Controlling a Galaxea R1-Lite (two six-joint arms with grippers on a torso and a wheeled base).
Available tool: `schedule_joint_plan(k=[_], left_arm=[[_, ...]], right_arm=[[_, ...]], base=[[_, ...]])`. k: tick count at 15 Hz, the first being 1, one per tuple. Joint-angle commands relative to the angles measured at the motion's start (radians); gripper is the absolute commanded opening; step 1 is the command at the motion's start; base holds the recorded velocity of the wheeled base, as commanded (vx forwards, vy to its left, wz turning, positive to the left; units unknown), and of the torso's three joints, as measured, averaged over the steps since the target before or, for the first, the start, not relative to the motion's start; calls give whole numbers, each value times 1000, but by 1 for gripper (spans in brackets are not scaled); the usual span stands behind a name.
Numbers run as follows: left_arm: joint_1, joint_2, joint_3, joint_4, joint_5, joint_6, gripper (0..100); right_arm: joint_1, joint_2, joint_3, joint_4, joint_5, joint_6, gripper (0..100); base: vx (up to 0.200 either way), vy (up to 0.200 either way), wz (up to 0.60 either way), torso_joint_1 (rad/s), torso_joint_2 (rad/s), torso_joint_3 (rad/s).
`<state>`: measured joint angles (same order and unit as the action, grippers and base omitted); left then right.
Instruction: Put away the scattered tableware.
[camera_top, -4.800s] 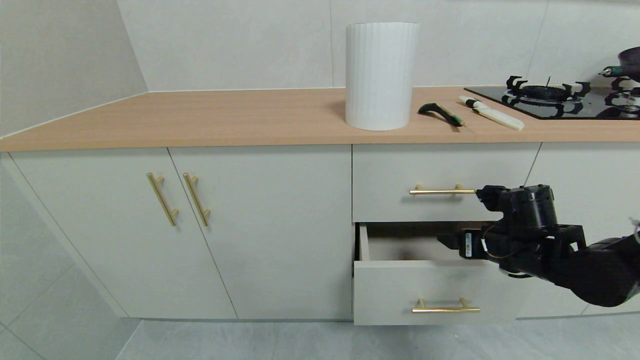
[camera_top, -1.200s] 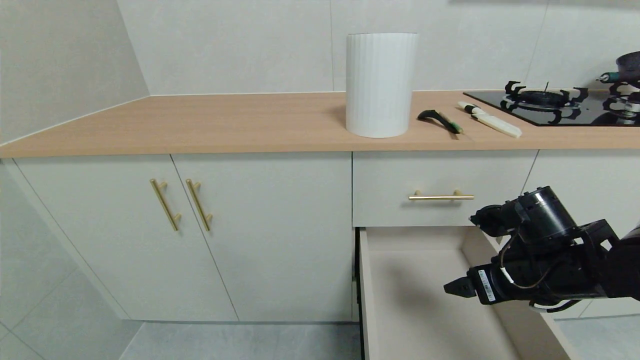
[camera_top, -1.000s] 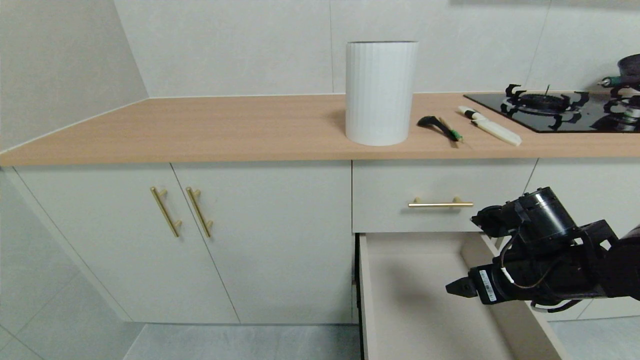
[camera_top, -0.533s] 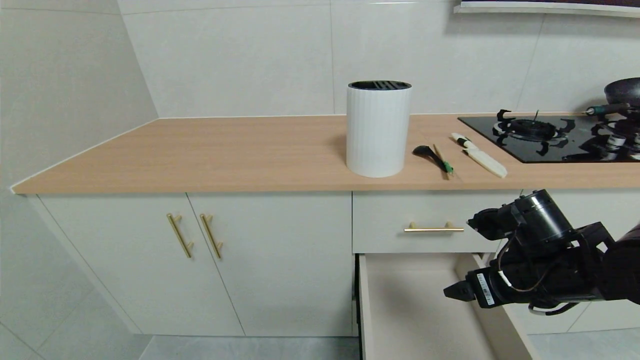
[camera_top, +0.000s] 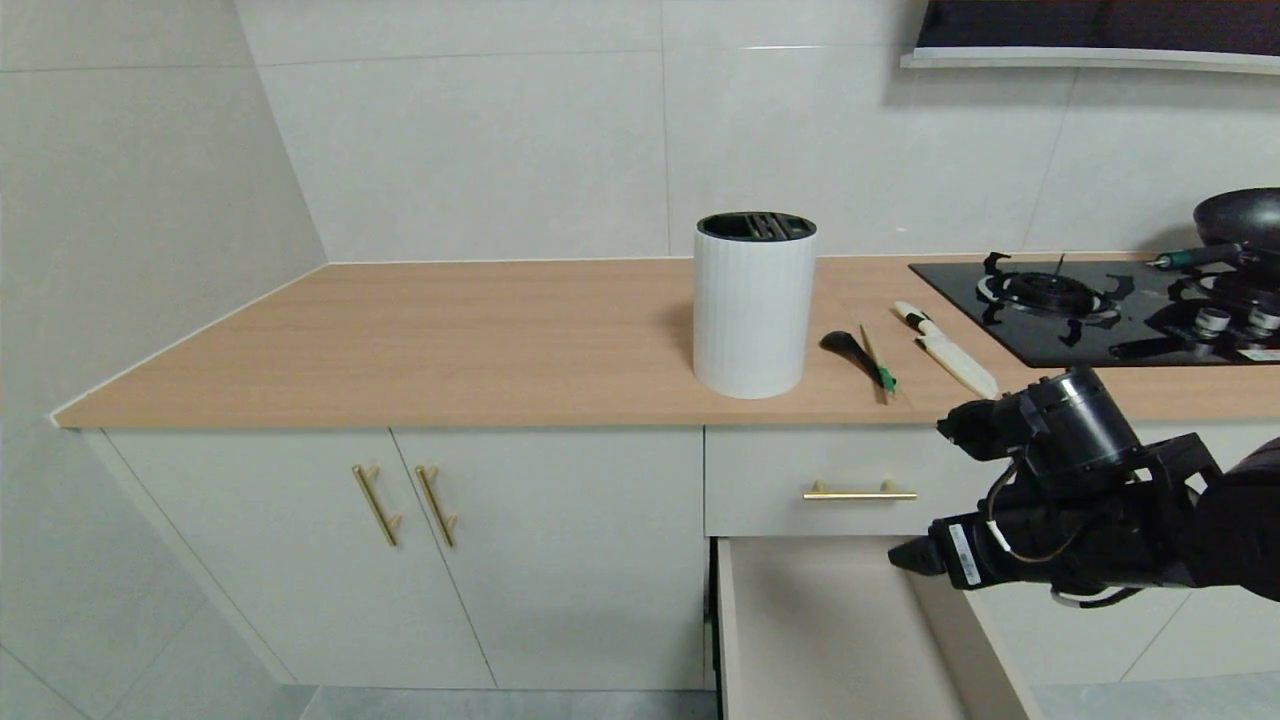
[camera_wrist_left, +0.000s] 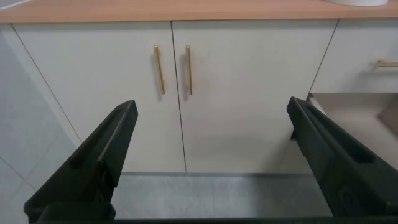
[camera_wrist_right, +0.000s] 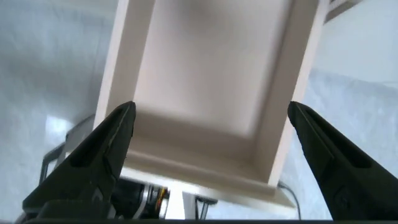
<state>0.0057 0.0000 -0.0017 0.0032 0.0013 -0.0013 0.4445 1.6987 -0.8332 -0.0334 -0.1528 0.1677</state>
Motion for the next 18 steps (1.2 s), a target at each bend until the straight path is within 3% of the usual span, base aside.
schedule_joint_plan(k=[1, 4, 7, 11, 15, 18], left_arm=[[0, 2, 0, 0, 0, 0, 100], [0, 2, 0, 0, 0, 0, 100], [0, 2, 0, 0, 0, 0, 100], [0, 2, 0, 0, 0, 0, 100], [0, 2, 0, 0, 0, 0, 100], [0, 2, 0, 0, 0, 0, 100]], right_arm=[[-9, 16, -109, -23, -4, -25, 100], [-61, 111, -438, 110, -28, -19, 100], [-98, 170, -587, 129, -34, 44, 100], [-138, 254, -596, 121, -42, 148, 100], [-133, 306, -596, 115, -42, 151, 100], [-121, 360, -595, -3, -106, 153, 100]], base=[[0, 0, 0, 32, -56, -36], [0, 0, 0, 0, 0, 0], [0, 0, 0, 0, 0, 0], [0, 0, 0, 0, 0, 0], [0, 0, 0, 0, 0, 0], [0, 0, 0, 0, 0, 0]])
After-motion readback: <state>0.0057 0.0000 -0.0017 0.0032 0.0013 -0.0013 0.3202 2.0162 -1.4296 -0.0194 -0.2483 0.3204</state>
